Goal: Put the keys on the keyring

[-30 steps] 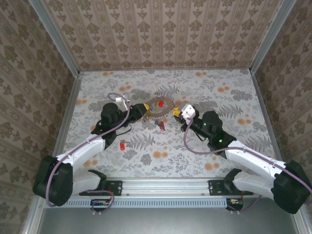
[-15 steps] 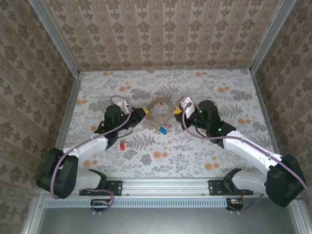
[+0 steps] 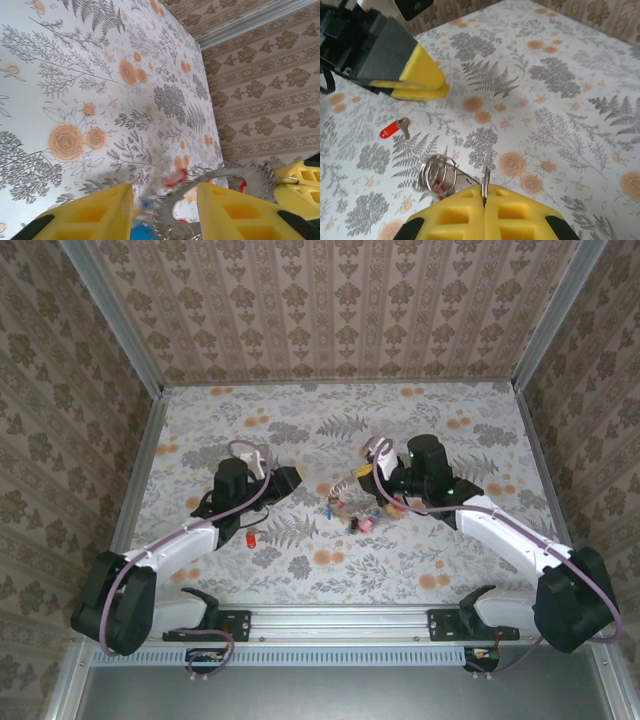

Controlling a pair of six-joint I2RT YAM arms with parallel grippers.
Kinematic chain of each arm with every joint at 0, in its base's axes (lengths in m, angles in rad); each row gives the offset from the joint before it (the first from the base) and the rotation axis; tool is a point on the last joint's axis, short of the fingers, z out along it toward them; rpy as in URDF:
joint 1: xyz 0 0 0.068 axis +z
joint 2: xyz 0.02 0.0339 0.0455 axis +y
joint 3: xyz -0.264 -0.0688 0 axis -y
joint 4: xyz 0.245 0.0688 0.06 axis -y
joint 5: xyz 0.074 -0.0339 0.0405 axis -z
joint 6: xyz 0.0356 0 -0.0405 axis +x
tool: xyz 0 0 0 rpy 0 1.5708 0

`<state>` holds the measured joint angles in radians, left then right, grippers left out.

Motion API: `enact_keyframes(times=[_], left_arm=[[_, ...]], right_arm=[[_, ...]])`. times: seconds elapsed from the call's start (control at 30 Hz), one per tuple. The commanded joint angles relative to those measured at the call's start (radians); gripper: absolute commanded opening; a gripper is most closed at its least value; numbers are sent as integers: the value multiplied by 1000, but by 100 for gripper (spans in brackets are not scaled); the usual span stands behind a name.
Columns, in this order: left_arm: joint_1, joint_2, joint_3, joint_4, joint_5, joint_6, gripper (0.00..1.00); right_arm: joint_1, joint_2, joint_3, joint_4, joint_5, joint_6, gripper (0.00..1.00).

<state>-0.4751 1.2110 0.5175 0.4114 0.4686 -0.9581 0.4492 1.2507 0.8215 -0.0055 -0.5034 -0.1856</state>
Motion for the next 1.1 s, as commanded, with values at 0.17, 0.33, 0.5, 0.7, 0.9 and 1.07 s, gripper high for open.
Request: enact_keyframes(times=[0.17, 0.33, 0.5, 0.7, 0.9, 1.07], left_arm=[[4, -133, -34, -29, -8, 355, 43], [0, -130, 14, -17, 241, 778, 41], [-12, -83, 60, -37, 393, 1023, 36], [-61, -2, 137, -88, 462, 1110, 33], [-113, 35, 136, -54, 406, 1148, 29], [-123, 45, 141, -36, 372, 1178, 29]], right_arm=[[-12, 20, 102, -143, -218, -292, 0], [-12, 44, 108, -147, -324, -421, 0], [-12, 115, 170, -186, -404, -491, 0], [-7, 173, 209, -181, -454, -506, 0], [-7, 191, 216, -192, -469, -514, 0], [-6, 195, 219, -195, -478, -514, 0]])
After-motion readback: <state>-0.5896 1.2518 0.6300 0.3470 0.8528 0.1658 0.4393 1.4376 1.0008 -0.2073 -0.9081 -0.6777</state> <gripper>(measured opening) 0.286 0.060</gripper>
